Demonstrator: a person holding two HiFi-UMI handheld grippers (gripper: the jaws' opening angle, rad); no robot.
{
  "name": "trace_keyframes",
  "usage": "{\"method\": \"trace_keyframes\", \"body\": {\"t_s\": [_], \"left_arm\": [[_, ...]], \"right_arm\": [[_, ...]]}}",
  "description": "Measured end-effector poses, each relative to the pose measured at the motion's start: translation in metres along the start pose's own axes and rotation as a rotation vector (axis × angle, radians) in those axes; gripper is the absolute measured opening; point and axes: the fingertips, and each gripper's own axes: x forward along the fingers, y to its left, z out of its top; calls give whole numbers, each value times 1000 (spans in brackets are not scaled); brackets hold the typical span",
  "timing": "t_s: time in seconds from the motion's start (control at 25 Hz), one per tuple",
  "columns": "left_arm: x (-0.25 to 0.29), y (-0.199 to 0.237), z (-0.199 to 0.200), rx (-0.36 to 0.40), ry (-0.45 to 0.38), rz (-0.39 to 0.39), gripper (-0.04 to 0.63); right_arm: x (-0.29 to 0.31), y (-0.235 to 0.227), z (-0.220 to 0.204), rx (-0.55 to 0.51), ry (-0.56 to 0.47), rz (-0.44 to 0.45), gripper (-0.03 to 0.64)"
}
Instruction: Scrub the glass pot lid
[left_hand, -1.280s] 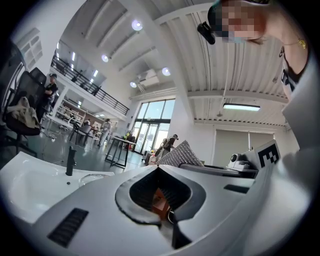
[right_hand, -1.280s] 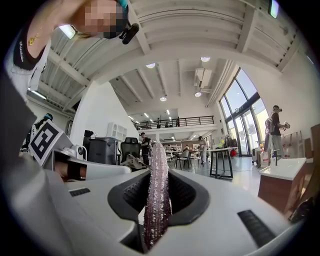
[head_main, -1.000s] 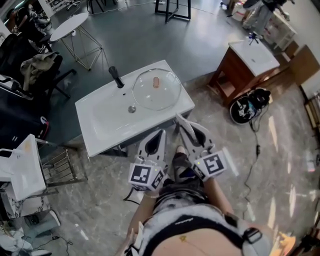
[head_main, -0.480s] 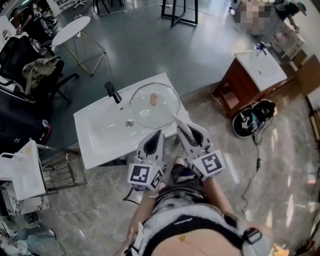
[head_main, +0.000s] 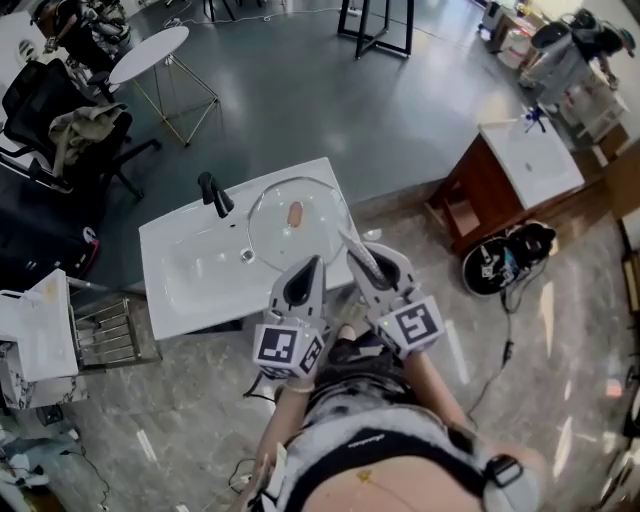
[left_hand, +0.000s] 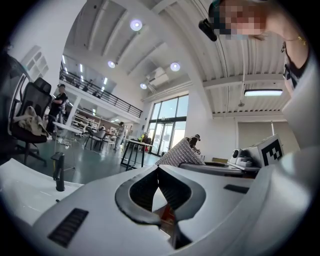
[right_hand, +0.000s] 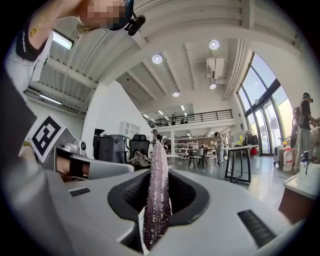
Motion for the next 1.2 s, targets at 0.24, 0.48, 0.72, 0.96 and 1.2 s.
{"method": "trace_keyframes", "body": {"t_s": [0.24,0.48,0.72,0.96,1.2], "left_arm": [[10,9,-4,4,0,61,0],[18,32,0,16,-3,82,0],[38,62,6,14,1,42,0],[62,92,9,33,33,-11,8],[77,126,1,24,67,-71,8]], "right_arm": [[11,-20,-3,-14,1,37,78],[33,-24,-4,-21,1,40,78],[57,-28,-7,-23,15,-13,78],[85,-36,-10,-21,32,-78,78],[119,-34,-19,-17,59,-131,79]]}}
